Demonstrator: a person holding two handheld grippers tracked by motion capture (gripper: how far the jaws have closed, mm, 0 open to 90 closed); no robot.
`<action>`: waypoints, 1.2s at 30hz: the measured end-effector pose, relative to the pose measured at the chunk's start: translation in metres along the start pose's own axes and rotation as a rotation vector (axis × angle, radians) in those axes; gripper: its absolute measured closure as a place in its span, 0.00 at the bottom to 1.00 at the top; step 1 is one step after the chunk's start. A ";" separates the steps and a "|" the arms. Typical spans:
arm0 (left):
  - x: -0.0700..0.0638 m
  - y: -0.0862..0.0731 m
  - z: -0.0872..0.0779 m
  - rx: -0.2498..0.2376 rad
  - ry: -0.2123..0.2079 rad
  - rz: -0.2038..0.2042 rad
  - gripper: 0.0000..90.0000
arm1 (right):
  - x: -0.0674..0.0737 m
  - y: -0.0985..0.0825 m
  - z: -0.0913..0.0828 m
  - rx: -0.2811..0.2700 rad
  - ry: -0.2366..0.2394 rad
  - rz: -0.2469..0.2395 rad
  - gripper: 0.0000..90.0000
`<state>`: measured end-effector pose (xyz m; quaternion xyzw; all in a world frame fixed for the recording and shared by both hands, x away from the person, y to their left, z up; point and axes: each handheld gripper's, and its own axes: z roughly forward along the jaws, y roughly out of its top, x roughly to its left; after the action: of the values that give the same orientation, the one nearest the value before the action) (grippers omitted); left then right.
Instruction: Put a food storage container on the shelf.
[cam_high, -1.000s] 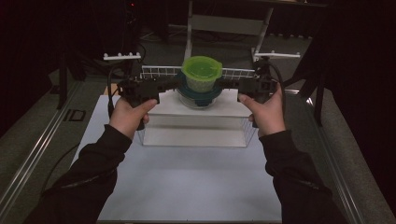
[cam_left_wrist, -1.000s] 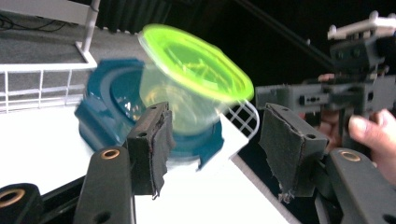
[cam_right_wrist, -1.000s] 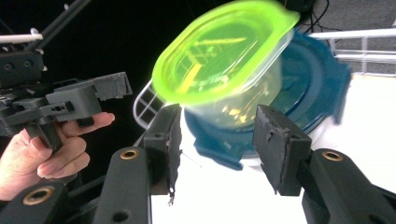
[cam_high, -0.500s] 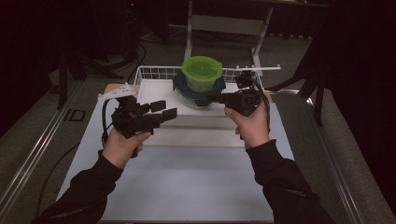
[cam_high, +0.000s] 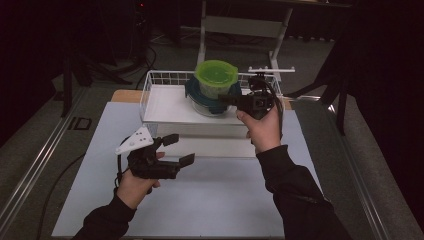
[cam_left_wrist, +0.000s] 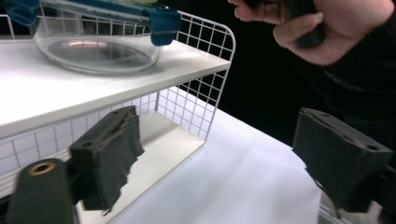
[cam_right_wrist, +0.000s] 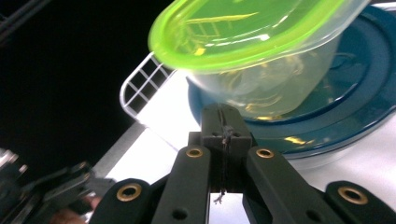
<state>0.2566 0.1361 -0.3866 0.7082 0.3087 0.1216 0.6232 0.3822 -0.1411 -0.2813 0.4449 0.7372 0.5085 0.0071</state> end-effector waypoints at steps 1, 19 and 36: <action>-0.001 -0.002 0.000 -0.001 0.001 0.004 0.16 | -0.002 0.001 0.001 0.000 -0.006 0.001 1.00; -0.013 -0.024 0.006 0.014 0.014 0.078 0.13 | -0.004 0.002 0.013 -0.004 0.013 0.026 1.00; -0.016 -0.027 0.007 0.019 0.008 0.084 0.13 | -0.013 0.000 0.000 -0.032 -0.025 0.035 0.95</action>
<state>0.2402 0.1220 -0.4103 0.7261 0.2824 0.1476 0.6093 0.3903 -0.1497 -0.2872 0.4641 0.7208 0.5146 0.0147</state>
